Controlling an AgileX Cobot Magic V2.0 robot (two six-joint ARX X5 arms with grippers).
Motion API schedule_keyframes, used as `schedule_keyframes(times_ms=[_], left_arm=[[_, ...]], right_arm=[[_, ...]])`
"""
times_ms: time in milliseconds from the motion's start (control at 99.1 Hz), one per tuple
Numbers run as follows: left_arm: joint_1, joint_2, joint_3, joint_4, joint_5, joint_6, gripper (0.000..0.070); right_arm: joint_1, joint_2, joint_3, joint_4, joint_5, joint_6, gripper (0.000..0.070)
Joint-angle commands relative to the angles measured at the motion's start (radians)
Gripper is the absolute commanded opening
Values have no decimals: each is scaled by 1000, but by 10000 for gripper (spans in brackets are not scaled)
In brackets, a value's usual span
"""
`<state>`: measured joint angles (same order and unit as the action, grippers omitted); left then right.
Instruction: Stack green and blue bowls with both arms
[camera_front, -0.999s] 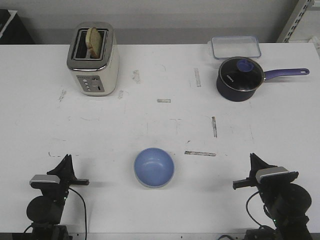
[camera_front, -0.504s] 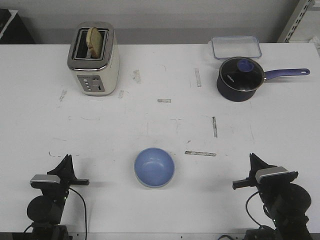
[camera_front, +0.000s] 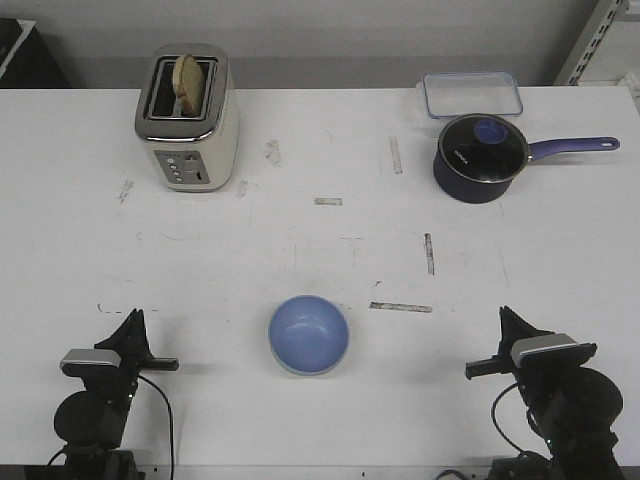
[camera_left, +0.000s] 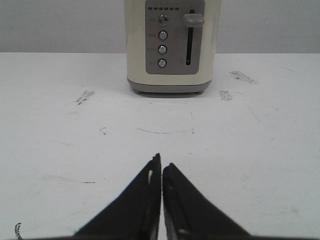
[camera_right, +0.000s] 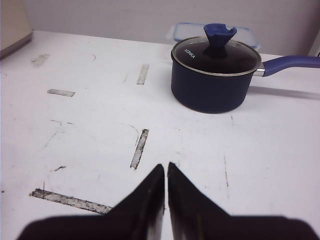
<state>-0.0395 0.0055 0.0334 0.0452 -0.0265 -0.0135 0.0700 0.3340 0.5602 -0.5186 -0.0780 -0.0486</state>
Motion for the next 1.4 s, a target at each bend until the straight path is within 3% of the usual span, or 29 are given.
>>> schedule_keyframes(times_ms=[0, 303, 545, 686, 1392], left_arm=[[0, -2, -21, 14, 0, -2, 1], [0, -2, -21, 14, 0, -2, 1], [0, -2, -21, 14, 0, -2, 1], [0, -2, -21, 11, 0, -2, 1], [0, -2, -21, 8, 0, -2, 1]], right_arm=[[-8, -12, -5, 25, 0, -14, 0], [-124, -149, -224, 198, 27, 11, 0], [-127, -338, -439, 285, 25, 61, 0], [-121, -333, -545, 435, 26, 74, 0], [-115, -333, -547, 430, 26, 82, 0]])
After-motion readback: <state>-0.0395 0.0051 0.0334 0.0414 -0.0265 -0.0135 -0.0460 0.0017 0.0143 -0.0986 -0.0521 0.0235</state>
